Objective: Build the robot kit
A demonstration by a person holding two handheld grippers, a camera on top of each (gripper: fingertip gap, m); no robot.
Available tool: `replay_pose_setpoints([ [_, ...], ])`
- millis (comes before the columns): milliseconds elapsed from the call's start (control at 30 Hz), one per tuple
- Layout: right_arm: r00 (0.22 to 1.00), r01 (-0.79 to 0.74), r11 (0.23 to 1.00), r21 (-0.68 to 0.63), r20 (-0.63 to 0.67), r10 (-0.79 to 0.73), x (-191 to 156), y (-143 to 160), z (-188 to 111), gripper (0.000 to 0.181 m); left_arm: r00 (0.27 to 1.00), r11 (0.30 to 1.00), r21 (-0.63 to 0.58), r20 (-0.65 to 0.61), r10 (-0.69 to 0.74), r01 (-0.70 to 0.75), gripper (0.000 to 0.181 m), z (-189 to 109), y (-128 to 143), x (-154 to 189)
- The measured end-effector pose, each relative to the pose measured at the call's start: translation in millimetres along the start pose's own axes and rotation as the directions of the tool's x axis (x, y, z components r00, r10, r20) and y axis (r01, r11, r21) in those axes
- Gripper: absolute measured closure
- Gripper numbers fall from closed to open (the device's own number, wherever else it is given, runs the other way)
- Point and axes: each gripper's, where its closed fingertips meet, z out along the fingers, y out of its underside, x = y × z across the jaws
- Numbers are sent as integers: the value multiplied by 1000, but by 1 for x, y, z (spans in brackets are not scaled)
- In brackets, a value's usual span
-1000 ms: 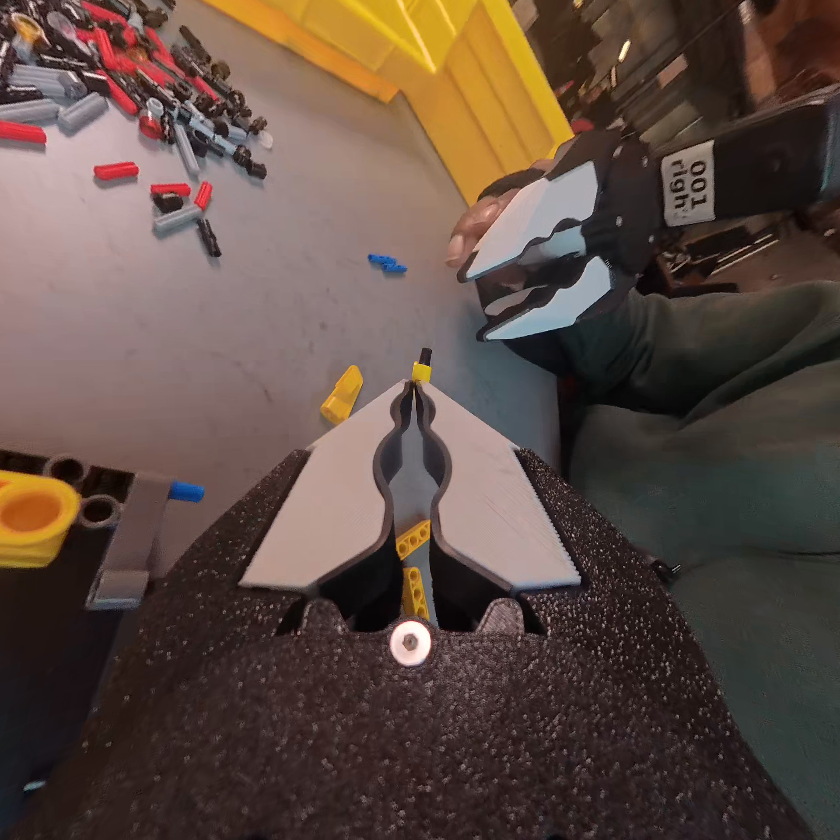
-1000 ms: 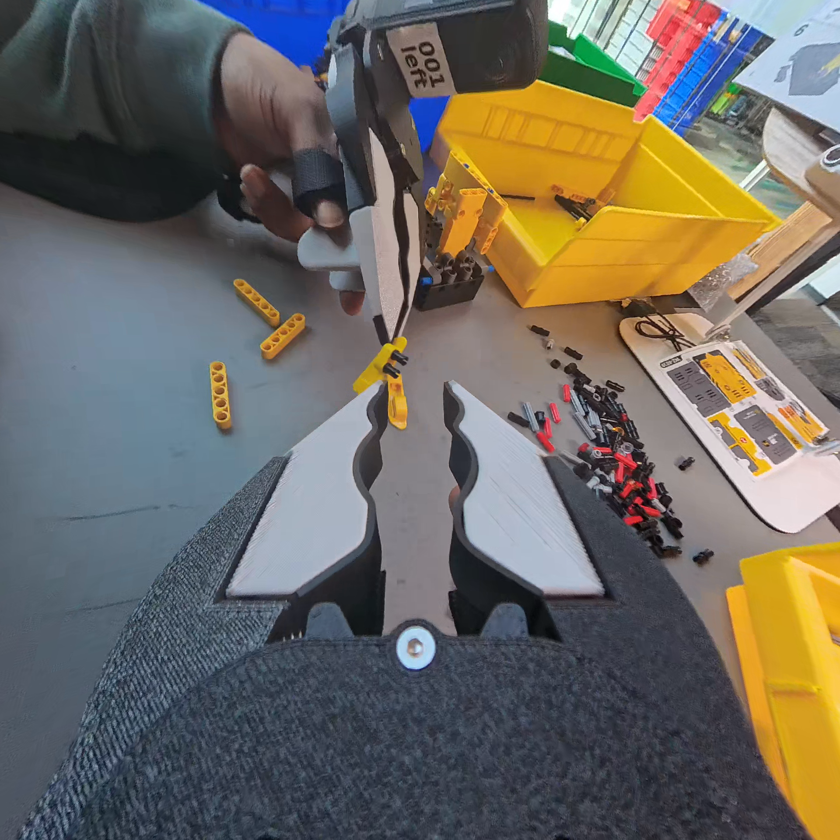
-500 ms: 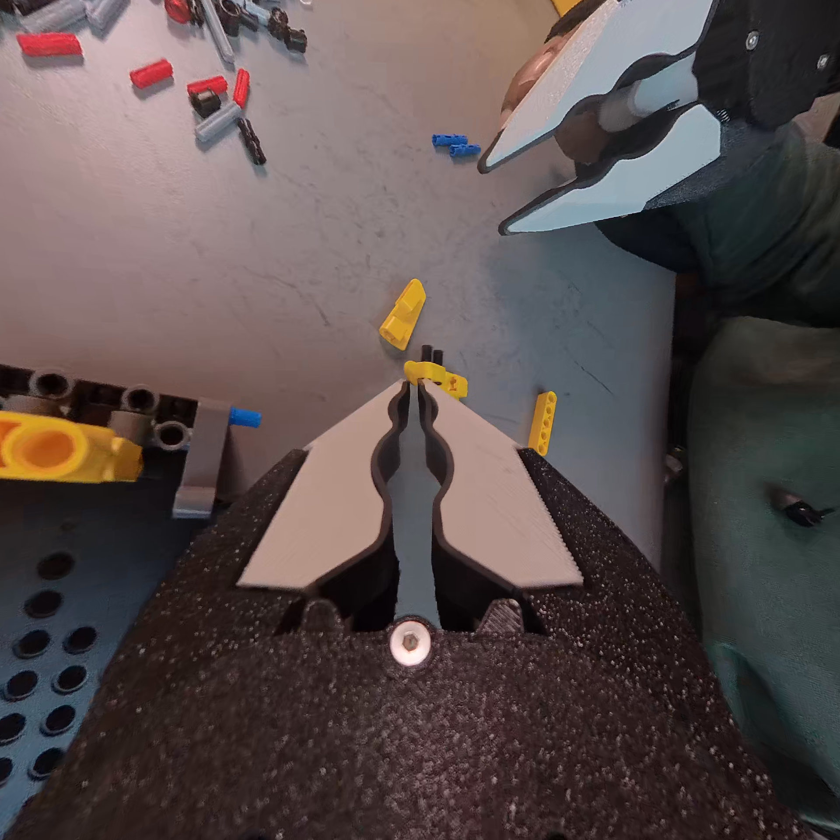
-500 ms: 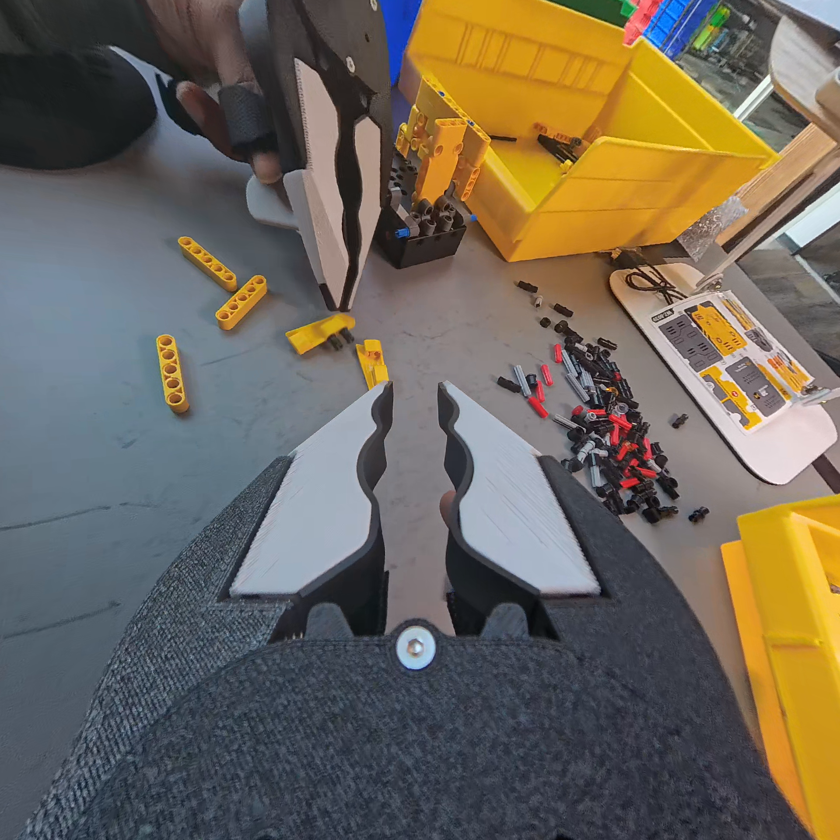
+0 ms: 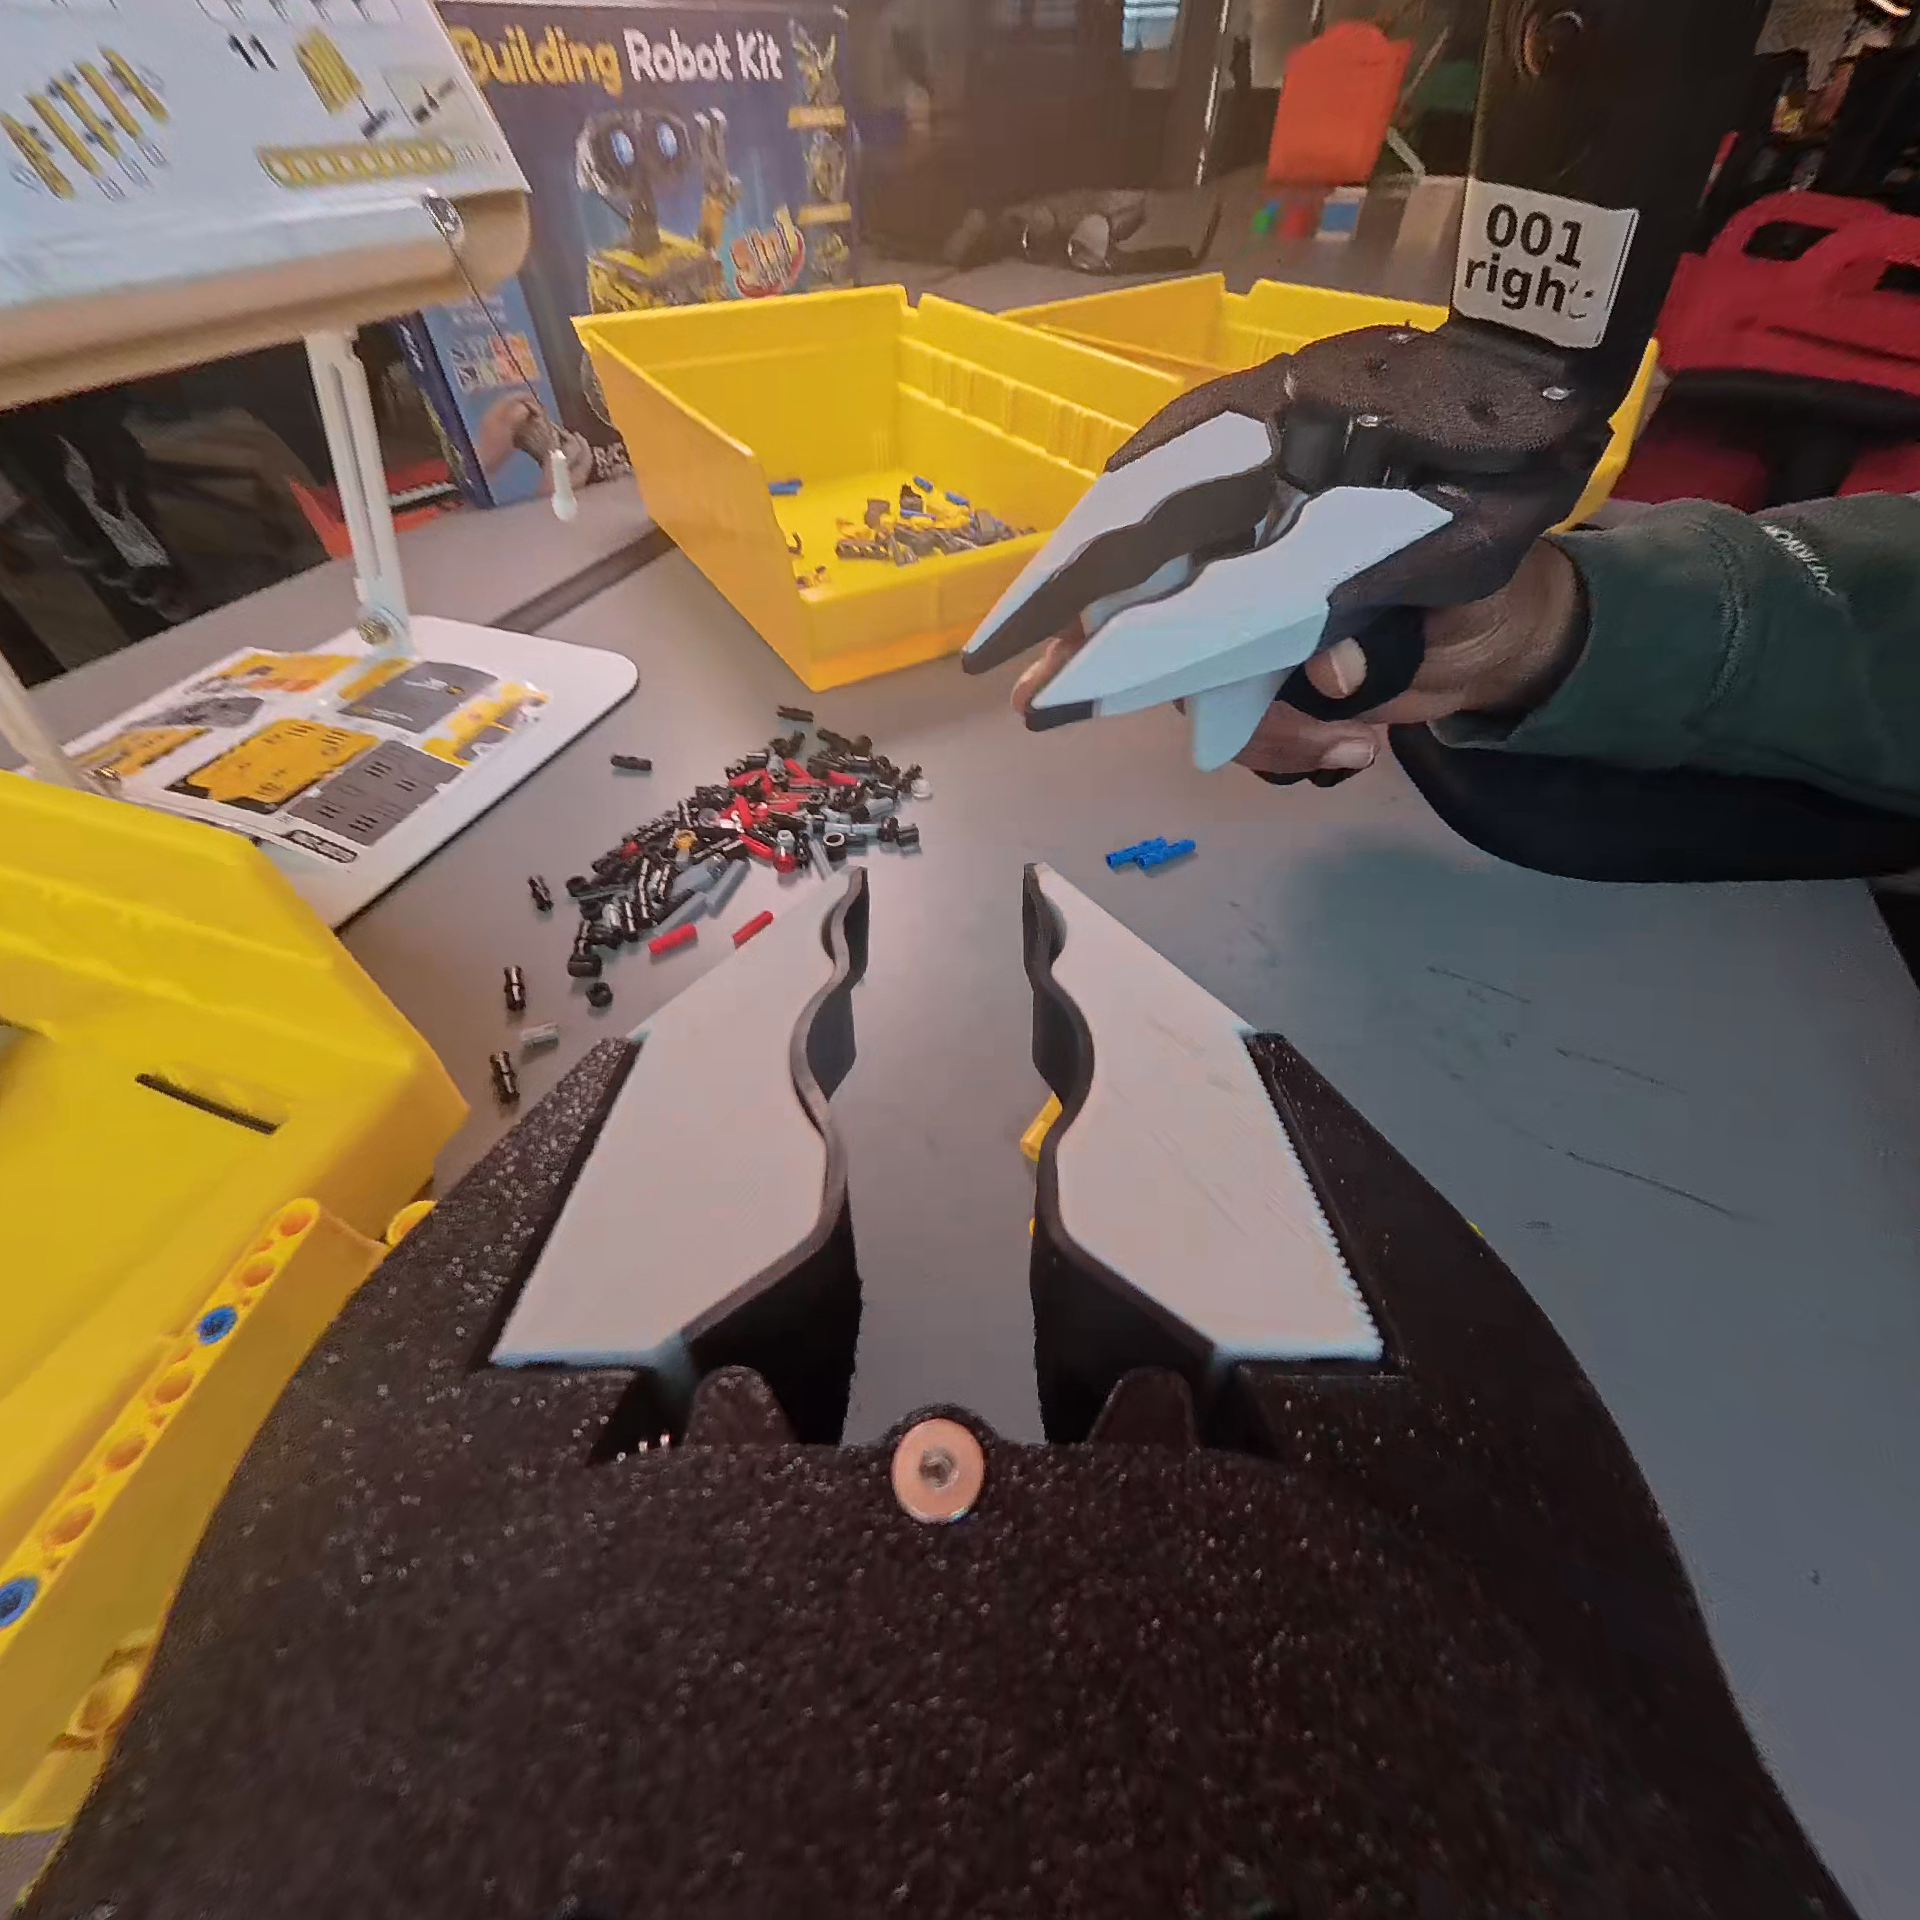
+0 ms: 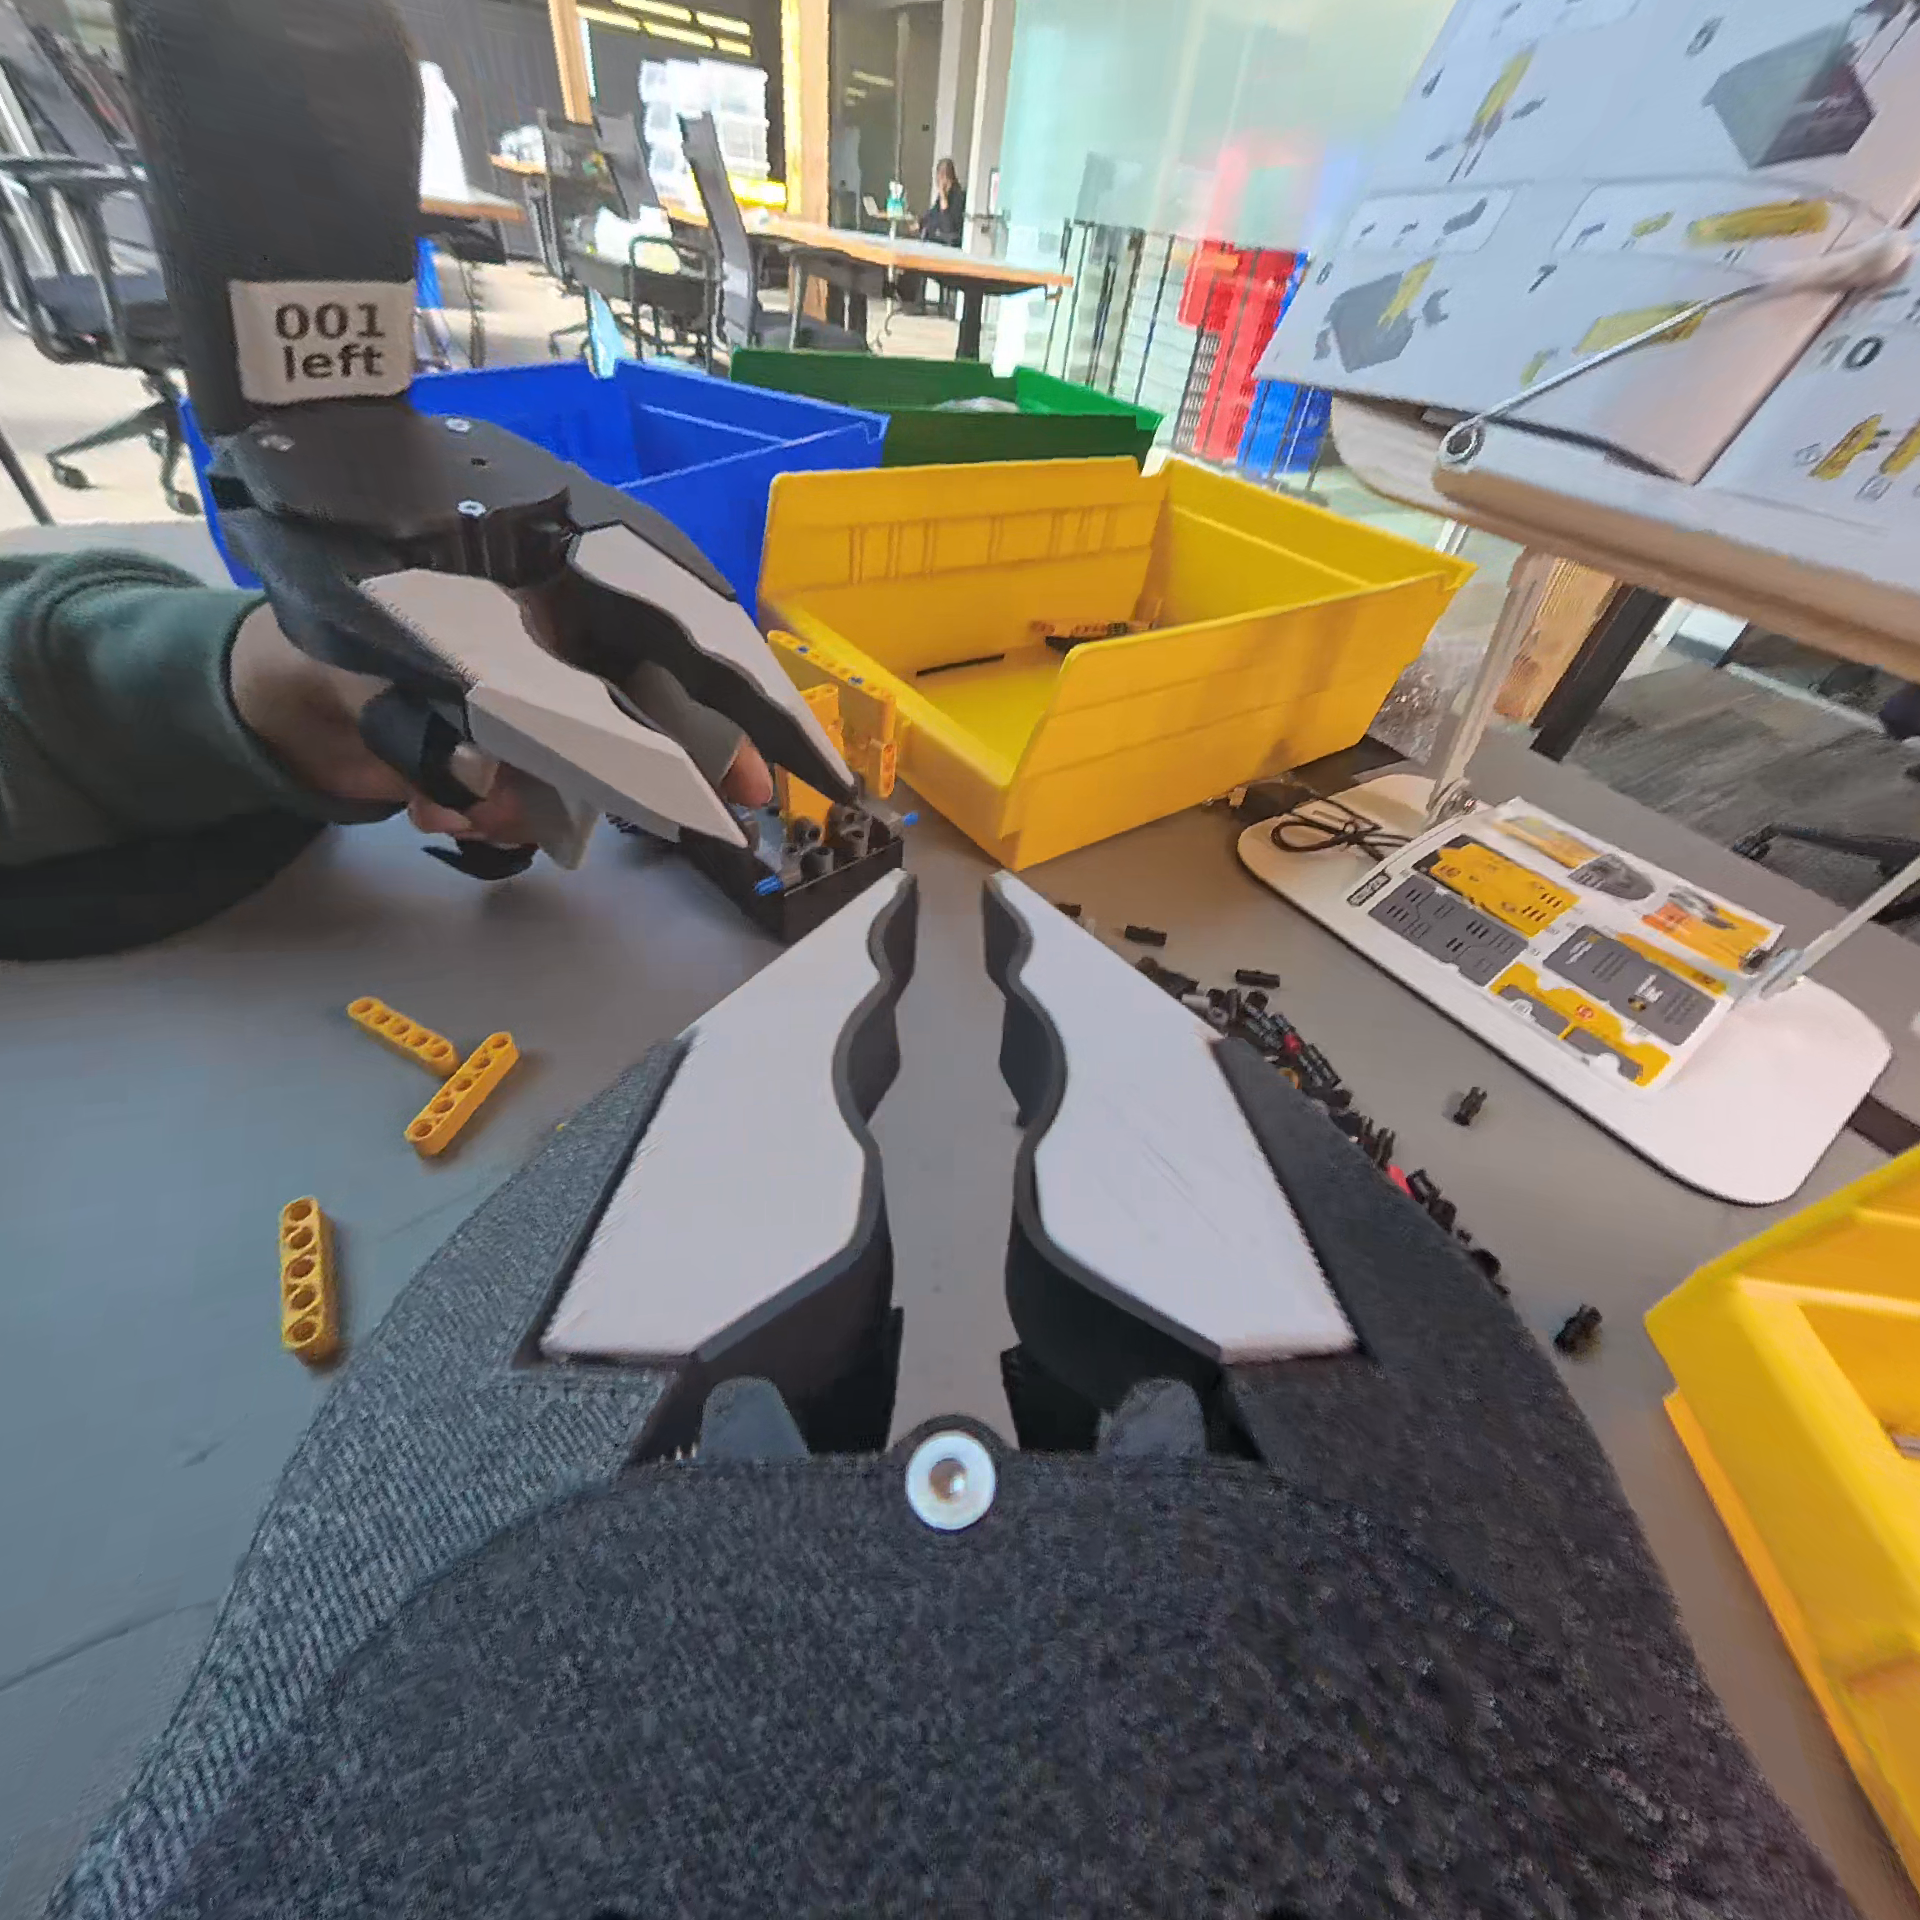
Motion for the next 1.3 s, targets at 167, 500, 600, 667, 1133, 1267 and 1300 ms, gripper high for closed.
replay_pose_setpoints([
  [167, 1000, 31, 989, 142, -6, -31, 15, -23, 14, 181, 989, 992, 81, 120, 86, -96, 154, -6, -11, -11],
  [500, 995, 24, 991, 130, -97, -11, 32, -22, -7, 181, 951, 969, 162, 276, 136, -186, 152, -22, -27, -30],
  [600, 995, 20, 999, 30, -96, -17, 38, -10, -15, 178, 960, 977, 140, 253, 122, -161, 160, -21, -24, -28],
  [667, 994, 60, 997, -47, -90, -64, 39, -1, -17, 162, 965, 980, 127, 232, 118, -151, 162, -20, -21, -25],
  [1133, 977, 189, 935, -299, -33, -208, 39, 59, -14, 162, 970, 994, 62, 233, 75, -92, 149, -24, -13, -37],
  [1267, 970, 201, 924, -326, -67, -234, 45, 63, -14, 177, 963, 994, 26, 250, 98, -107, 181, -23, -7, -39],
  [1300, 970, 200, 917, -344, -62, -235, 46, 67, -14, 179, 963, 993, 24, 250, 103, -113, 181, -23, -7, -38],
])
